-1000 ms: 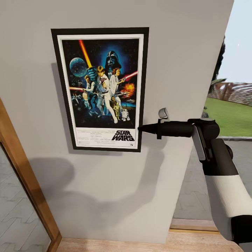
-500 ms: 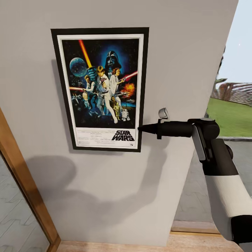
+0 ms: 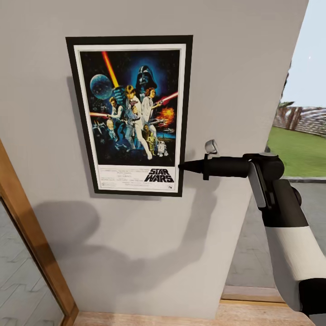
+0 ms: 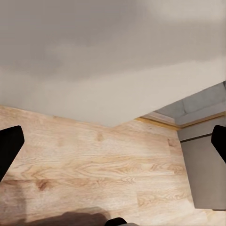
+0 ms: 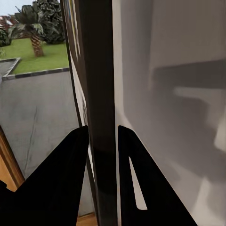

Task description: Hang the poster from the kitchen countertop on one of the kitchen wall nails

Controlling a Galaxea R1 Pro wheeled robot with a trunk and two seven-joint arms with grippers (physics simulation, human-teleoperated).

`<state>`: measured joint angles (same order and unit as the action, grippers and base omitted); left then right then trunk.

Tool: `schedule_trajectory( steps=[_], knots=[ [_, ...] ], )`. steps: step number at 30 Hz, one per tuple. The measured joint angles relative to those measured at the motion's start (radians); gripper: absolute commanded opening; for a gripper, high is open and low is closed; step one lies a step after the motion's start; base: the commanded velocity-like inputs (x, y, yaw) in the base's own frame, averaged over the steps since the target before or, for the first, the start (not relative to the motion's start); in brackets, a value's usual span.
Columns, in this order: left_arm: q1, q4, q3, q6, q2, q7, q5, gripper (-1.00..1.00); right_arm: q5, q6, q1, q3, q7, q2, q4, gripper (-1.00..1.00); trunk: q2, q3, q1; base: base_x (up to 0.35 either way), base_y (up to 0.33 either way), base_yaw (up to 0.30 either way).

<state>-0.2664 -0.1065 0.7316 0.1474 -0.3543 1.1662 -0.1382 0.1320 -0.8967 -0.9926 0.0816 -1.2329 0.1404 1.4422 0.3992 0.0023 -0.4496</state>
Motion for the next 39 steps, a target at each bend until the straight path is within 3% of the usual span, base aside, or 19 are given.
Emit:
schedule_trajectory(
  steps=[39],
  knots=[
    [0.0, 0.0, 0.0, 0.0, 0.0, 0.0, 0.0, 1.0, 0.0, -0.001, 0.001, -0.001, 0.0, 0.0, 0.0, -1.0, 0.0, 0.0, 0.0, 0.058, 0.0, 0.0]
  ],
)
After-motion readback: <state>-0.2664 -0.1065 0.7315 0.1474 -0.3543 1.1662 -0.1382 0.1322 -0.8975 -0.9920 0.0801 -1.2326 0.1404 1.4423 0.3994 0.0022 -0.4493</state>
